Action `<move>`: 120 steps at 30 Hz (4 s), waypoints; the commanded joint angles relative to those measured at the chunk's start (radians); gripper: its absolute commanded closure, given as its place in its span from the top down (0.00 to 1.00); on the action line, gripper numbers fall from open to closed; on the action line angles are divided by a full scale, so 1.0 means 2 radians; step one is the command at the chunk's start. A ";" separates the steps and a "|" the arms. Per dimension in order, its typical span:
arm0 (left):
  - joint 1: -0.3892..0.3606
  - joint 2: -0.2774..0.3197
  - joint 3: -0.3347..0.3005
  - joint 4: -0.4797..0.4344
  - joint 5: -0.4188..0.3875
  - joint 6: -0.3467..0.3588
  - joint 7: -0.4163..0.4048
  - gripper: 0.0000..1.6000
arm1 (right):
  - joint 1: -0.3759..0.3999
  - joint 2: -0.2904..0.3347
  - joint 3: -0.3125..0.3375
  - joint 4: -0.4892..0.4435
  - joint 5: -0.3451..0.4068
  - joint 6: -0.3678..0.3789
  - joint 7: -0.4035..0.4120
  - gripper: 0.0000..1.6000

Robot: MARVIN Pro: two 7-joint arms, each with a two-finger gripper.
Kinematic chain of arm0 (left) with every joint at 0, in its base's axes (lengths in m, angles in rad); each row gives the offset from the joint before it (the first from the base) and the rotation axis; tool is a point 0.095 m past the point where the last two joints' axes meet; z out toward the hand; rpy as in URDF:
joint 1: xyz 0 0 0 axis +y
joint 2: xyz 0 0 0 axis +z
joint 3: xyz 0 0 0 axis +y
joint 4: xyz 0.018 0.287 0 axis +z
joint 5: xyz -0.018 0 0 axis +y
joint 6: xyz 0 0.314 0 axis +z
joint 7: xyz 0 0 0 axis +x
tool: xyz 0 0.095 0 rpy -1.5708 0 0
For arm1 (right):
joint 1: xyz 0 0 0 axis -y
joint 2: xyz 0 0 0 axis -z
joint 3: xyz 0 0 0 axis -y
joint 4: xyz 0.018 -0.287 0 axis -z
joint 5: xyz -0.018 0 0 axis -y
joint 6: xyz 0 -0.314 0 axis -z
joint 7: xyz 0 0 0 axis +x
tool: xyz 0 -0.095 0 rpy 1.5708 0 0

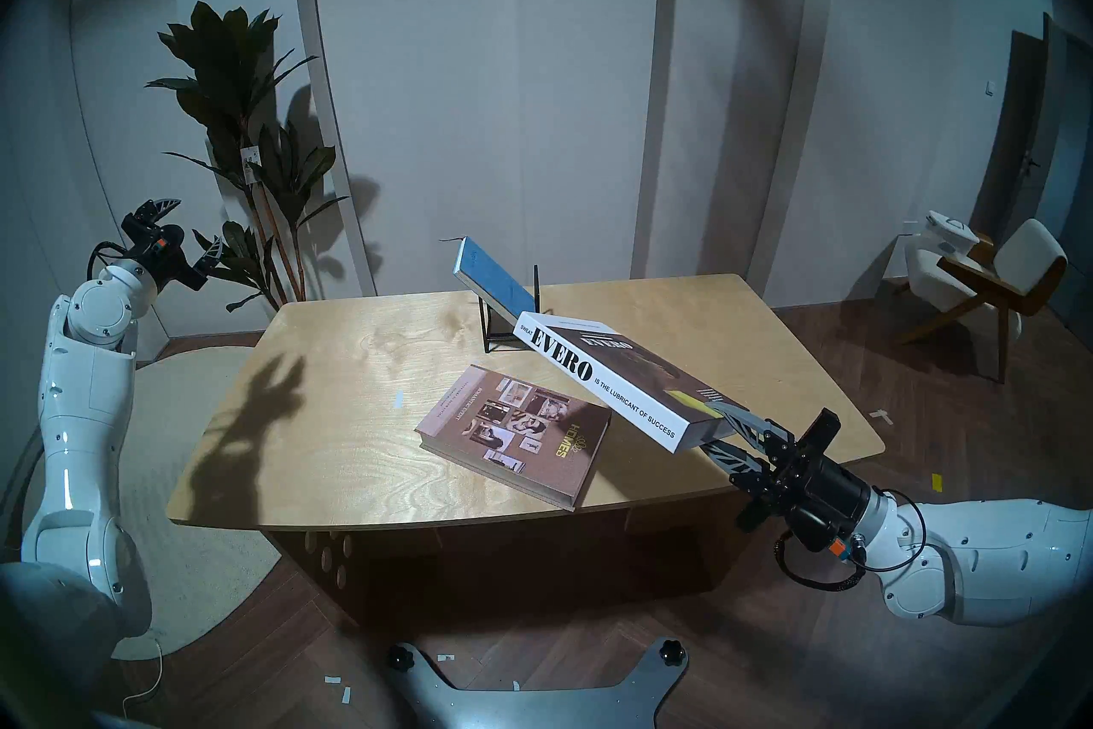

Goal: Stack the books into one stack

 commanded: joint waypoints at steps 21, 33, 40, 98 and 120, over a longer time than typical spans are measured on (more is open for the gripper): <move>-0.018 0.003 0.002 -0.017 0.014 0.017 0.007 1.00 | -0.064 0.002 0.017 -0.046 -0.033 0.163 -0.112 0.00; -0.017 0.003 0.003 -0.020 0.017 0.025 0.008 1.00 | -0.089 0.002 0.031 -0.058 -0.024 0.205 -0.129 0.00; -0.017 0.002 0.003 -0.021 0.018 0.028 0.009 1.00 | -0.102 0.002 0.042 -0.059 -0.018 0.218 -0.134 0.00; -0.016 0.003 0.004 -0.024 0.017 0.030 0.010 1.00 | -0.189 0.002 0.209 -0.054 -0.015 0.158 0.011 0.00; -0.016 0.003 0.004 -0.024 0.017 0.030 0.010 1.00 | -0.100 -0.092 0.192 -0.080 -0.027 0.146 0.222 0.00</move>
